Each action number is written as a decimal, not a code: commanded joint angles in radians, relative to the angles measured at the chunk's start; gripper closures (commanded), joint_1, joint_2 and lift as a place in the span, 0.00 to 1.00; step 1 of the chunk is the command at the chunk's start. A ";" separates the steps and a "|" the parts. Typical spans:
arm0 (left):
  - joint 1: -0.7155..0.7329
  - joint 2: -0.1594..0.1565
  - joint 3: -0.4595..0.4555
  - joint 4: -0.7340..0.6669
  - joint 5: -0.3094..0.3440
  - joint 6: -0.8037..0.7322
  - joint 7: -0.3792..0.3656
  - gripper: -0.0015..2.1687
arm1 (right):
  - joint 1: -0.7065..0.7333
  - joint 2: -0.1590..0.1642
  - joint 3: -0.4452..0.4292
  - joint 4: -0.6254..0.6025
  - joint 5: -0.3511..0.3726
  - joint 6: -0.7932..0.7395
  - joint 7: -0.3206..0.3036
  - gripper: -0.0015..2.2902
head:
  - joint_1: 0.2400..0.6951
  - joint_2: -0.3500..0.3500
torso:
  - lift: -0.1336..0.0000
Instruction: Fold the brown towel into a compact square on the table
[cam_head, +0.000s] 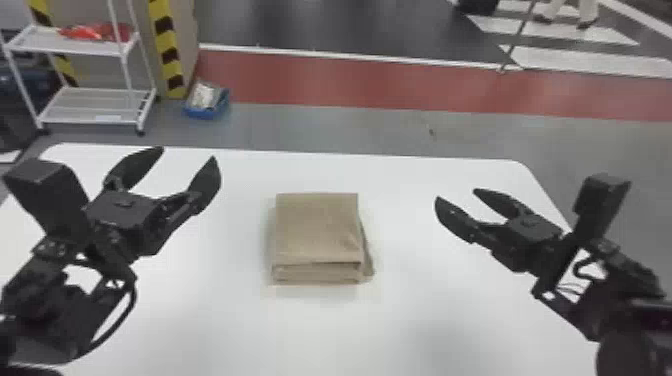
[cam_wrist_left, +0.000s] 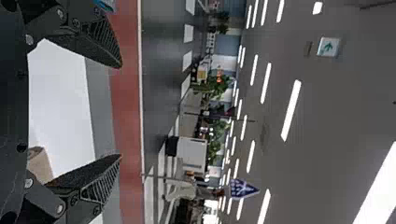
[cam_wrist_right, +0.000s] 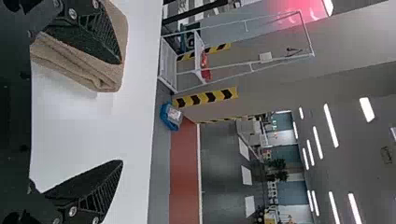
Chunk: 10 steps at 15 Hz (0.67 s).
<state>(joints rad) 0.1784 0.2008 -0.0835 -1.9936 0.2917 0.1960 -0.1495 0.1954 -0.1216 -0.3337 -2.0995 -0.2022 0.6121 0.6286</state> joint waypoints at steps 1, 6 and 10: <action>0.010 -0.030 -0.038 0.027 -0.049 -0.095 0.039 0.01 | 0.004 0.033 0.045 -0.004 0.024 -0.100 -0.012 0.02 | 1.00 0.32 | 0.07; 0.056 -0.047 -0.079 0.079 -0.111 -0.215 0.146 0.01 | 0.118 0.122 0.087 0.013 0.021 -0.367 -0.090 0.02 | 0.96 0.36 | 0.07; 0.101 -0.044 -0.058 0.068 -0.201 -0.218 0.206 0.01 | 0.202 0.122 0.050 0.045 -0.046 -0.472 -0.148 0.02 | 1.00 0.36 | 0.07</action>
<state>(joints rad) 0.2648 0.1537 -0.1515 -1.9194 0.1055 -0.0218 0.0525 0.3706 -0.0003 -0.2631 -2.0704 -0.2140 0.1748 0.4821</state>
